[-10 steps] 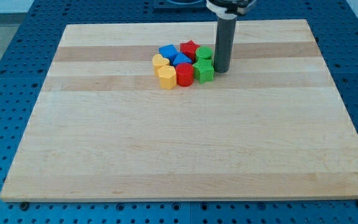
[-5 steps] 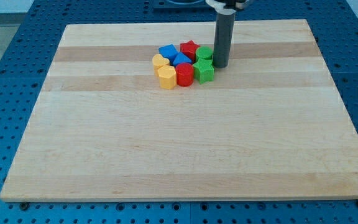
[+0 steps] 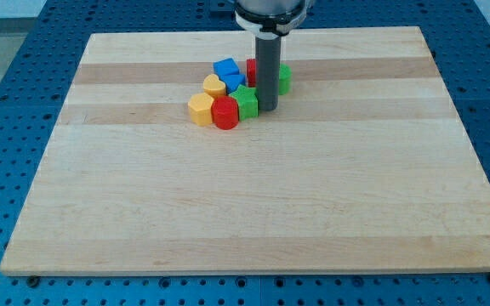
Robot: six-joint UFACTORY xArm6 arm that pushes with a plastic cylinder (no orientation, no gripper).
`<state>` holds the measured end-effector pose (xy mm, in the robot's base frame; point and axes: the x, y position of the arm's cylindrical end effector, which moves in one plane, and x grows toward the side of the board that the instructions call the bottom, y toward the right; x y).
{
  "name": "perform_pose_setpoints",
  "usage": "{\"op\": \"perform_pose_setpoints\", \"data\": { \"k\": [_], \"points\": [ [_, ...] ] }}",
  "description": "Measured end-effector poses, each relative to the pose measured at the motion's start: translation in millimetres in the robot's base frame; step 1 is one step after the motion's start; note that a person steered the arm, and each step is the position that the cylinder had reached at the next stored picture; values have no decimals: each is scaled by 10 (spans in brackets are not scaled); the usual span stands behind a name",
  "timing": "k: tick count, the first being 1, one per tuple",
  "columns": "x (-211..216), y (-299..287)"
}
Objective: Push the green star into the red circle
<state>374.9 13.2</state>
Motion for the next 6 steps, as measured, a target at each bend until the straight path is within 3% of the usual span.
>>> {"op": "perform_pose_setpoints", "data": {
  "k": [6],
  "points": [
    [203,-452]
  ]
}}
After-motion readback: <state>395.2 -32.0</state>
